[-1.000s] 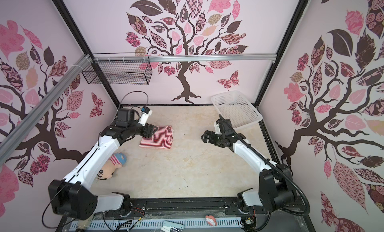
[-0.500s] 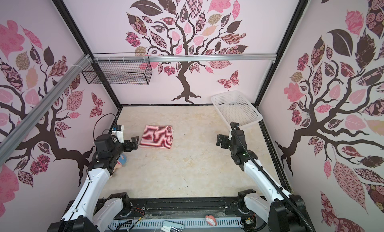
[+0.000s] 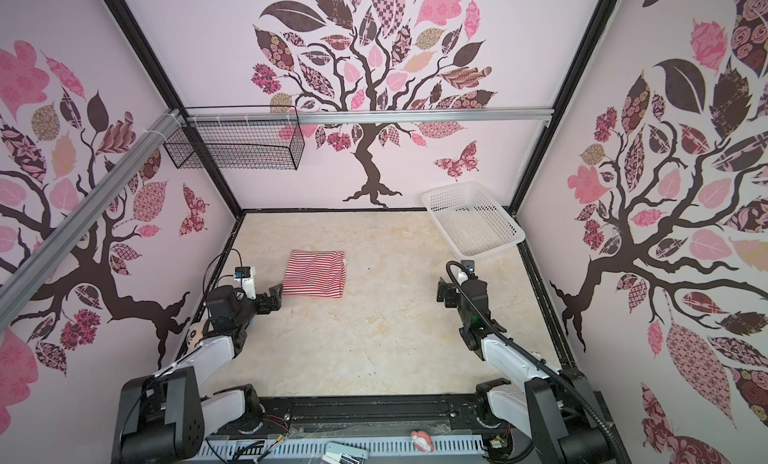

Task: Fold and stack tank tops
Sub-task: Reset both arms

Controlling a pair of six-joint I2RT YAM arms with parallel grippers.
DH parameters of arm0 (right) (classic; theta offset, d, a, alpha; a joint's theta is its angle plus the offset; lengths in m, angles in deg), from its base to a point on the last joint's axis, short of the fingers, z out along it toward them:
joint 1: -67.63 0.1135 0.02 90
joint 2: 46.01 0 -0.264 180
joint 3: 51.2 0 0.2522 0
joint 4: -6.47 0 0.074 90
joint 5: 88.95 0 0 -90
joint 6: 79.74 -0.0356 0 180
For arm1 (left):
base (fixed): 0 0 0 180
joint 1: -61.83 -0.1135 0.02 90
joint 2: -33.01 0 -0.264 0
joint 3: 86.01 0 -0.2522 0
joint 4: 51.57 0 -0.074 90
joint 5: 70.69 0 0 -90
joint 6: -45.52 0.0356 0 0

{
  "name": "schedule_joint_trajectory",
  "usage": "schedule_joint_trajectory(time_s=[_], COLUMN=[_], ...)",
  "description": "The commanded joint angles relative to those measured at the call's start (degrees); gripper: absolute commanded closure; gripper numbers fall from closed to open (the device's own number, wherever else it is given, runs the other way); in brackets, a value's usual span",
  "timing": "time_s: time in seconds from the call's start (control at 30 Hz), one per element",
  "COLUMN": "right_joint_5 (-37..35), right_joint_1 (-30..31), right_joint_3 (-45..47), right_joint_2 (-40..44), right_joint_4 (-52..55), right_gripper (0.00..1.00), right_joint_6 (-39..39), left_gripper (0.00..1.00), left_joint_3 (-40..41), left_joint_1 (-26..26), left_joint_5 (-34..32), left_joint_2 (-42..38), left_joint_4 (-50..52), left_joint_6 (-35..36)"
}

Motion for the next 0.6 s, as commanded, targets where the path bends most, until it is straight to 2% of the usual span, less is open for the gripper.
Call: schedule_joint_trajectory(time_s=[0.0, 0.17, 0.43, 0.57], right_joint_5=[-0.33, 7.67, 10.47, 10.77], right_joint_1=[-0.93, -6.14, -7.35, -8.05], right_joint_3=[0.79, 3.03, 2.81, 3.26], right_joint_2=[-4.13, -7.5, -12.62, -15.95], right_joint_4=[-11.03, -19.38, -28.5, -32.73], right_gripper=[0.0, 0.0, 0.0, 0.0], right_joint_6=[4.39, 2.04, 3.31, 4.3], left_gripper=[0.03, 0.03, 0.03, 0.03], left_joint_3=[-0.04, -0.69, -3.61, 0.64], left_joint_1=[-0.25, -0.25, -0.18, 0.99], left_joint_5=[1.2, 5.57, 7.97, 7.67], left_joint_2=[1.45, 4.83, 11.53, 17.03], left_joint_4=[-9.68, -13.92, -19.19, -33.93], left_joint_6=[0.91, 0.87, -3.24, -3.62])
